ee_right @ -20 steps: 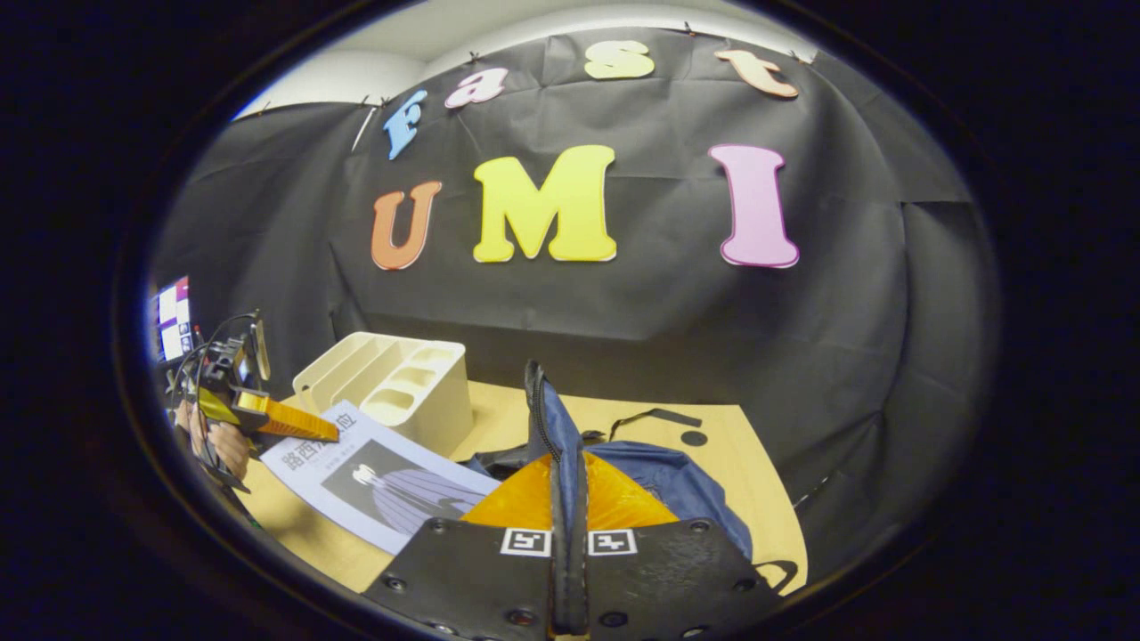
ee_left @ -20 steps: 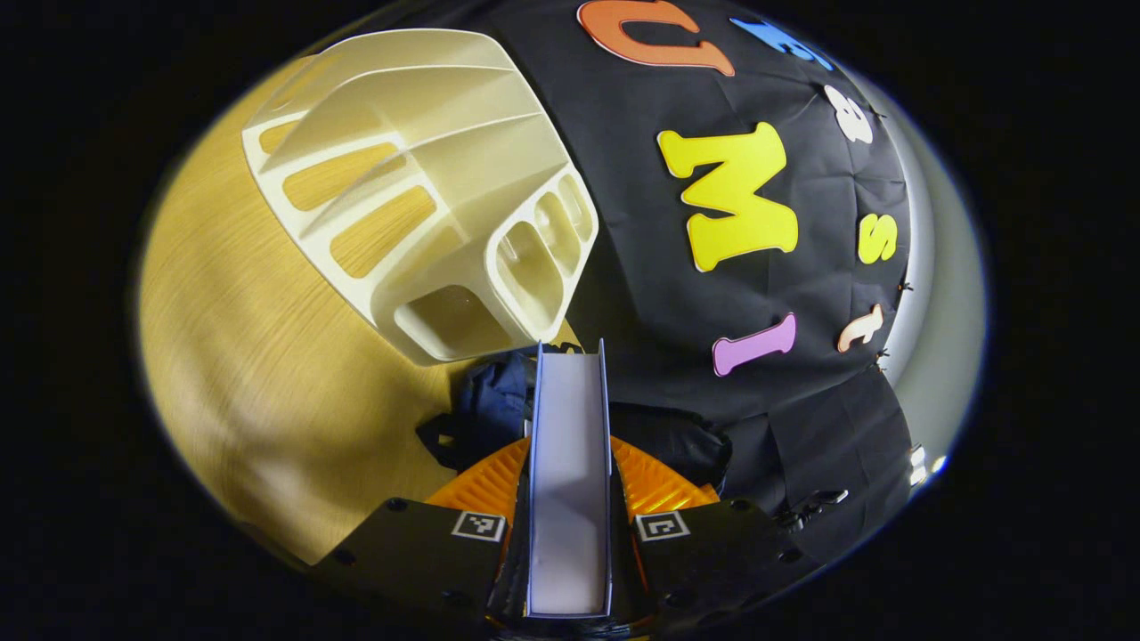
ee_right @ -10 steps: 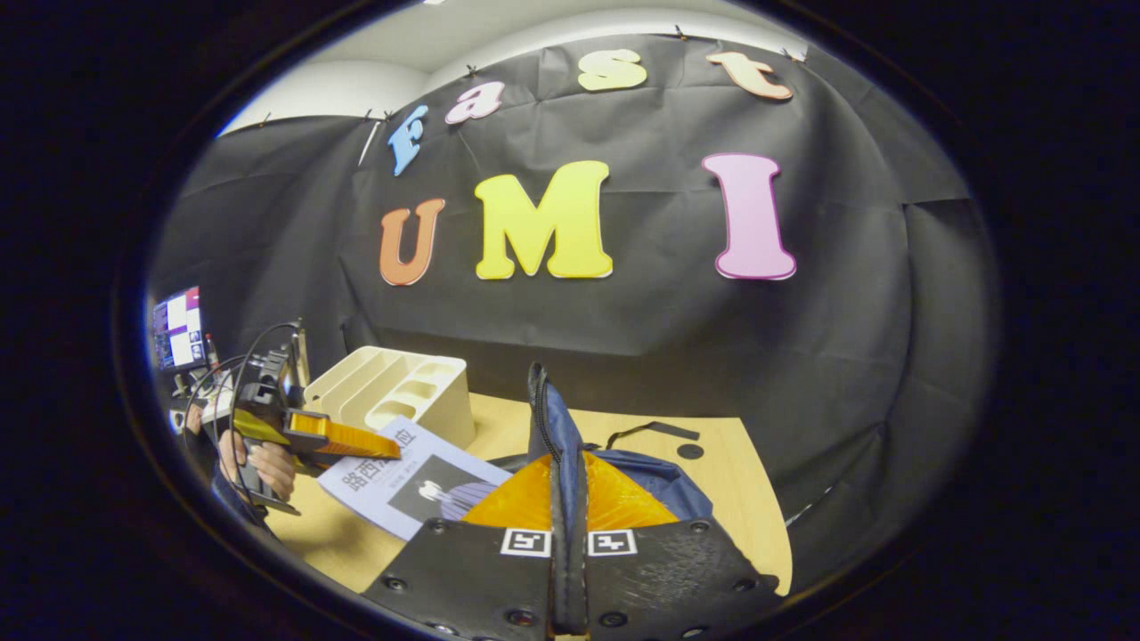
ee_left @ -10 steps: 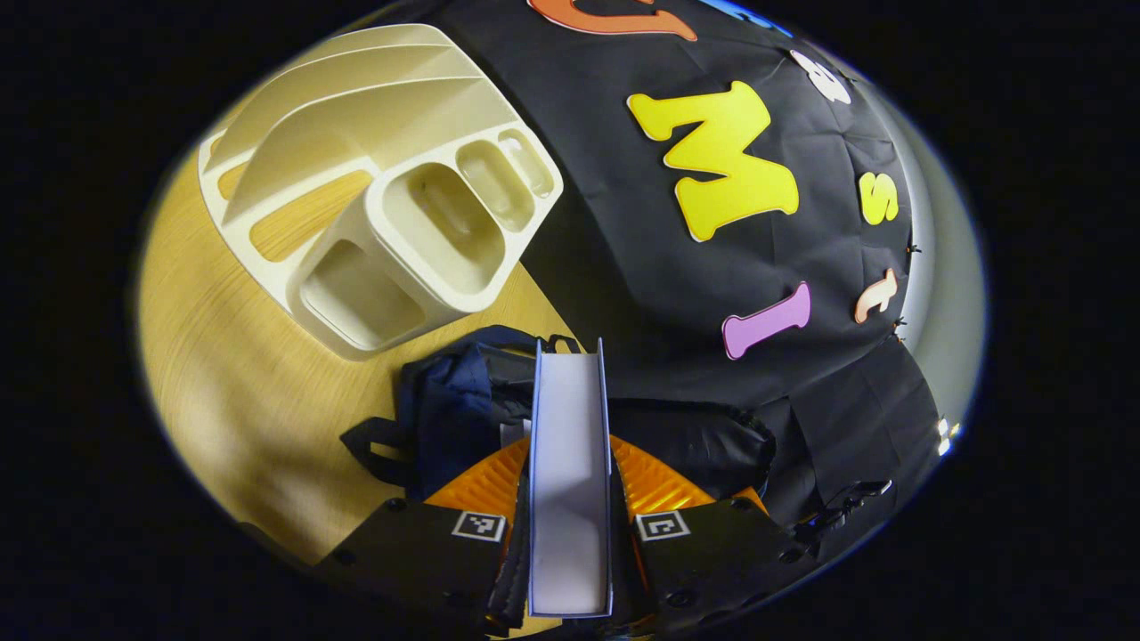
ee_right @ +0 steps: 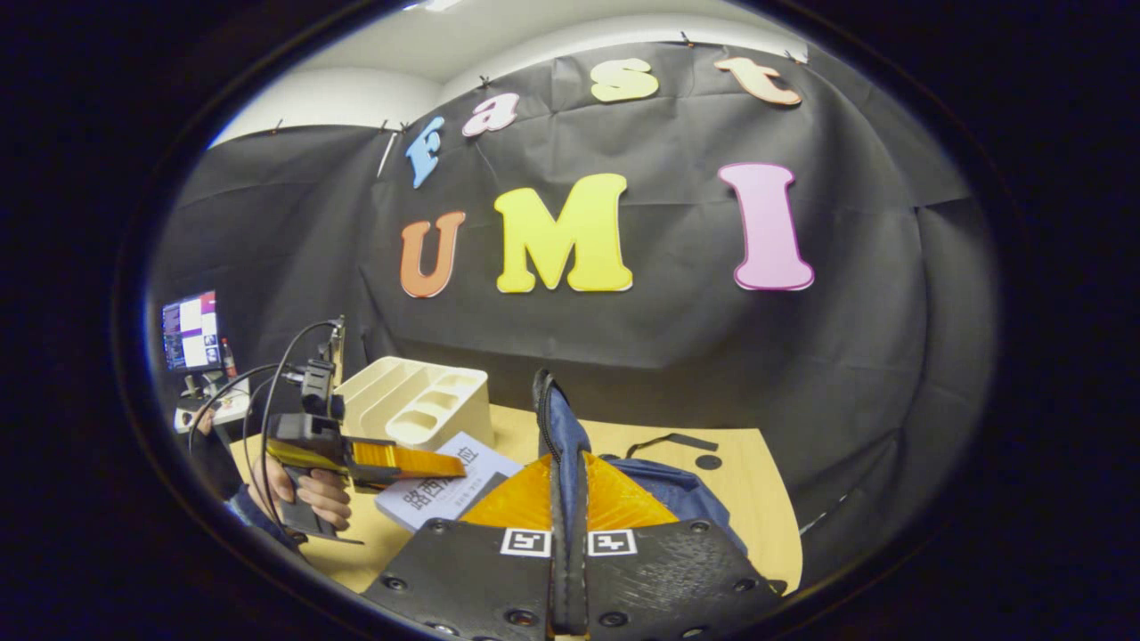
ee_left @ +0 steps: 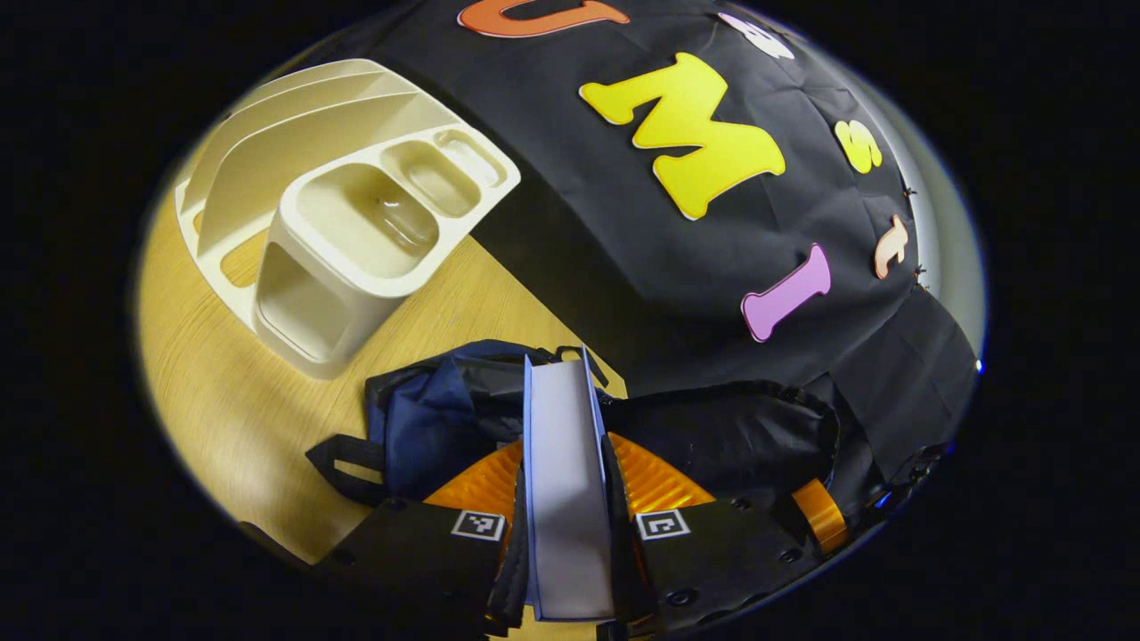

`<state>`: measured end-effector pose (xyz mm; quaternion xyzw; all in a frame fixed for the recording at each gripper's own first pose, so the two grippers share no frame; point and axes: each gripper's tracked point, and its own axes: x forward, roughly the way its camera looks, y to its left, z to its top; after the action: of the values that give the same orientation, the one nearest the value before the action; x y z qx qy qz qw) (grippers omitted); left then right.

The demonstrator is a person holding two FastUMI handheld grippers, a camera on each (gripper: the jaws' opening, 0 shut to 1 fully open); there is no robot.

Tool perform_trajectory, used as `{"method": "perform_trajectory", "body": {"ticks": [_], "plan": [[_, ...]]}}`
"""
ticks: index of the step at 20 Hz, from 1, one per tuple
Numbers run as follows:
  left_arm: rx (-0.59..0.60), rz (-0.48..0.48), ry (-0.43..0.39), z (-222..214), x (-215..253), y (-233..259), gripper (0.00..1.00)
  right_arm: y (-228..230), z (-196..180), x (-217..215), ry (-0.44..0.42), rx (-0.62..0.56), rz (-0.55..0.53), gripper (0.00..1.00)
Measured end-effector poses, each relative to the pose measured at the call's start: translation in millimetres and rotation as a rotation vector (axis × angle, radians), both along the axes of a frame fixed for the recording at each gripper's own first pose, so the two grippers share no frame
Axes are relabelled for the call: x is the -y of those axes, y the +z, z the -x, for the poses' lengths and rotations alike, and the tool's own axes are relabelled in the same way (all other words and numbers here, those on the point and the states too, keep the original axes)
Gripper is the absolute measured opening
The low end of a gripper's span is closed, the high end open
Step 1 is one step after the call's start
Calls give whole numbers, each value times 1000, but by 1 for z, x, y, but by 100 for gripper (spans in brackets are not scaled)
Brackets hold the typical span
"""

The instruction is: Open the schoolbag, grab two books from the bookshelf and put them into the schoolbag.

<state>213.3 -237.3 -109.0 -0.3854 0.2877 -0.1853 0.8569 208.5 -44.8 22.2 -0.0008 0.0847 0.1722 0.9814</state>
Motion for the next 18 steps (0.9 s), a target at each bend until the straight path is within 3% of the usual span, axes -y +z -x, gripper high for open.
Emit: {"method": "perform_trajectory", "body": {"ticks": [4,12,18], "plan": [[25,-24,2,-5,31,-7,39,8,0,-9,26,21,-4,0],[36,27,13,-16,91,-27,40,13,-1,-14,51,46,13,1],[63,25,59,-24,98,-42,40,5,-7,-6,26,44,11,0]]}}
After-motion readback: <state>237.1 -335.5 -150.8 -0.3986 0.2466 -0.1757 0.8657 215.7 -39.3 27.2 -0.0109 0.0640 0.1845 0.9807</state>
